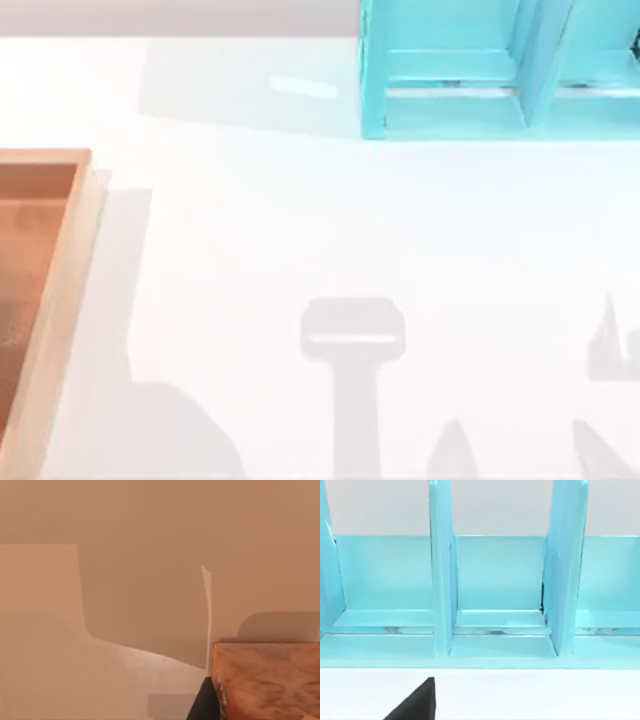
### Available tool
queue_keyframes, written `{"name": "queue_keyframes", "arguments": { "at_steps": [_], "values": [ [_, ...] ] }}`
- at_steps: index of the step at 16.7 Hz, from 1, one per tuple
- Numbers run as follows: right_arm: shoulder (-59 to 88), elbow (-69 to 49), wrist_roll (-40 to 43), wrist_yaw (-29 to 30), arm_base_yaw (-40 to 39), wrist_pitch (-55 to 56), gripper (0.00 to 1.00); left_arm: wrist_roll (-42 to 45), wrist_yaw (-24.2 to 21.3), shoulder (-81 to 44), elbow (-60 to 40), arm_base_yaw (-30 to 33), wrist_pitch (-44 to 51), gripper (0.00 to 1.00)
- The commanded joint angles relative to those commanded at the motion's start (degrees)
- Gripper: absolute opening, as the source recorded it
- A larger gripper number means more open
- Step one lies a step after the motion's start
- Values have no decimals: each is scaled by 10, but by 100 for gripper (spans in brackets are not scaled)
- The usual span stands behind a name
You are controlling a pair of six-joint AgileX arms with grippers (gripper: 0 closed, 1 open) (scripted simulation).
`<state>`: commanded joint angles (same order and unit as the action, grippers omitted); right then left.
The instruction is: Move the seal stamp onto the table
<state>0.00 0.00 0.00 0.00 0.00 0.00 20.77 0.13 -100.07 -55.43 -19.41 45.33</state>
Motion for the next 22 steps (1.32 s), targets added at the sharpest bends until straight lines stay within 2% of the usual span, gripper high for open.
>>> {"name": "queue_keyframes", "arguments": {
  "at_steps": [5,7,12,15,19,22],
  "values": [
    [0,0,0,0,0,0,100,-1,0,2,-1,2,1,0],
    [0,0,0,0,0,0,100,-20,10,19,-21,22,17,0],
    [0,0,0,0,0,0,100,-124,48,86,-137,137,104,0],
    [0,0,0,0,0,0,100,-197,54,117,-208,212,176,0],
    [0,0,0,0,0,0,100,-277,35,132,-258,287,277,0],
    [0,0,0,0,0,0,100,-308,9,117,-246,310,334,0]
  ]
}}
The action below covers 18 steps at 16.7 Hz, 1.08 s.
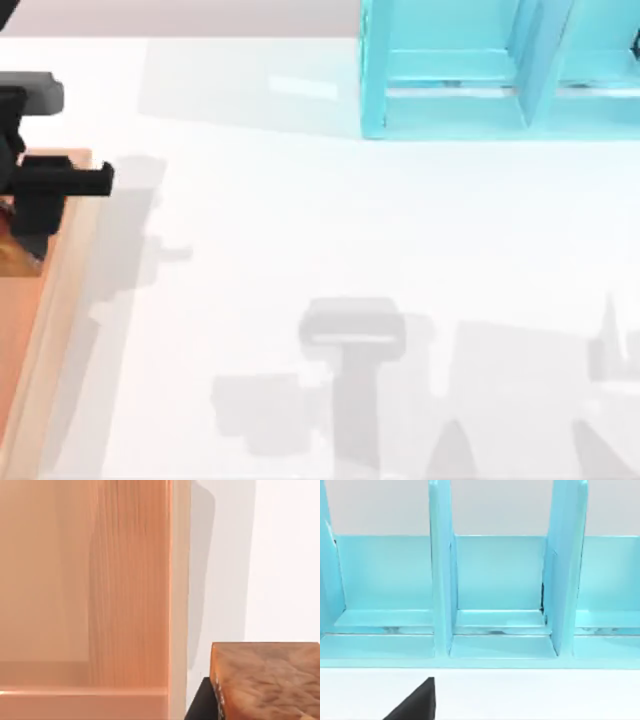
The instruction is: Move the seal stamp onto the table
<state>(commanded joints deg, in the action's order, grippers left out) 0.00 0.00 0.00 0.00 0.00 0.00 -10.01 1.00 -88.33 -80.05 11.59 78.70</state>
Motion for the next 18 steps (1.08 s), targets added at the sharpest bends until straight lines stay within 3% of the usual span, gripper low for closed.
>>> {"name": "queue_keyframes", "arguments": {
  "at_steps": [9,18],
  "values": [
    [0,0,0,0,0,0,100,-8,-6,-29,-6,11,2,0],
    [0,0,0,0,0,0,100,-97,-12,-283,-132,84,-124,0]
  ]
}}
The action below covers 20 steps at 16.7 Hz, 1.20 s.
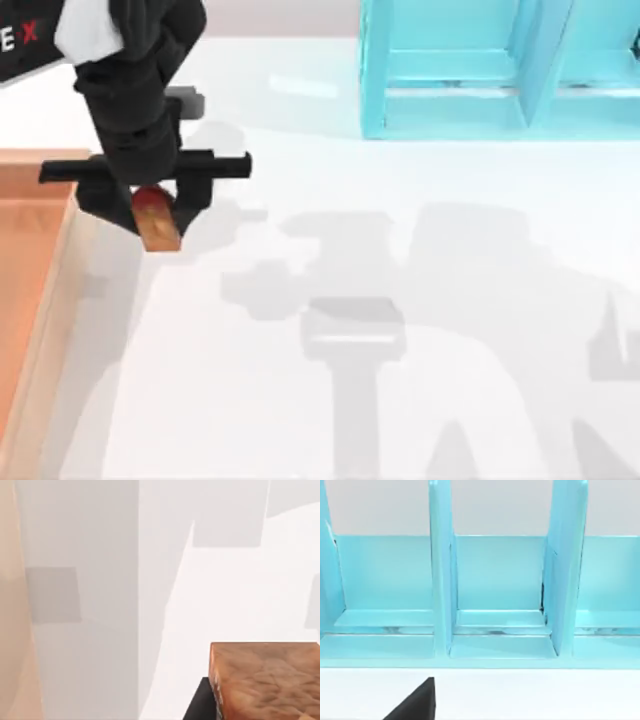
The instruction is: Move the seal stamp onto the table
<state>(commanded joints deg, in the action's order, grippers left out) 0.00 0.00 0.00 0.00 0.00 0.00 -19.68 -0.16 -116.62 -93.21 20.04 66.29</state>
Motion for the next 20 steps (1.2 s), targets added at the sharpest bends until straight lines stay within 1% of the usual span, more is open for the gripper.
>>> {"name": "queue_keyframes", "arguments": {
  "at_steps": [3,8,15,19,20],
  "values": [
    [0,0,0,0,0,0,100,-10,1,-45,-18,22,-25,0],
    [0,0,0,0,0,0,100,-9,1,-47,-16,20,-27,0],
    [0,0,0,0,0,0,100,-9,1,-75,38,22,-113,0],
    [0,0,0,0,0,0,100,-9,1,-77,41,23,-116,0],
    [0,0,0,0,0,0,100,-9,1,-77,41,23,-116,8]
  ]
}}
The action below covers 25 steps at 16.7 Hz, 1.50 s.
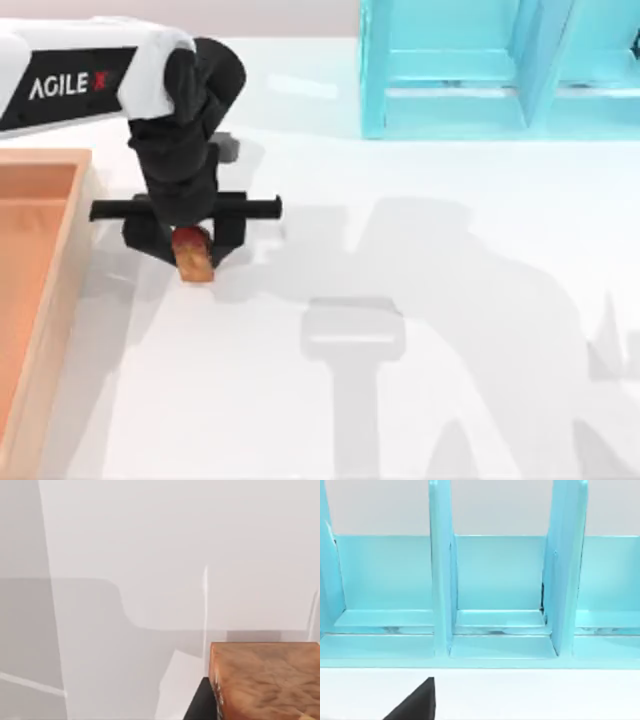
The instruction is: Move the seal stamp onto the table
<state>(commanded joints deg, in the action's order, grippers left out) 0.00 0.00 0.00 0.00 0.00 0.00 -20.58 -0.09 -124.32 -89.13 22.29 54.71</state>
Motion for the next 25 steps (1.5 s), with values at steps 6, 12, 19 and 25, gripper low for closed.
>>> {"name": "queue_keyframes", "arguments": {
  "at_steps": [6,12,19,25],
  "values": [
    [0,0,0,0,0,0,100,0,0,0,0,0,0,53],
    [0,0,0,0,0,0,100,0,0,0,0,0,0,98],
    [0,0,0,0,0,0,100,0,0,0,0,0,0,100],
    [0,0,0,0,0,0,100,-1,0,0,-40,1,38,100]
  ]
}}
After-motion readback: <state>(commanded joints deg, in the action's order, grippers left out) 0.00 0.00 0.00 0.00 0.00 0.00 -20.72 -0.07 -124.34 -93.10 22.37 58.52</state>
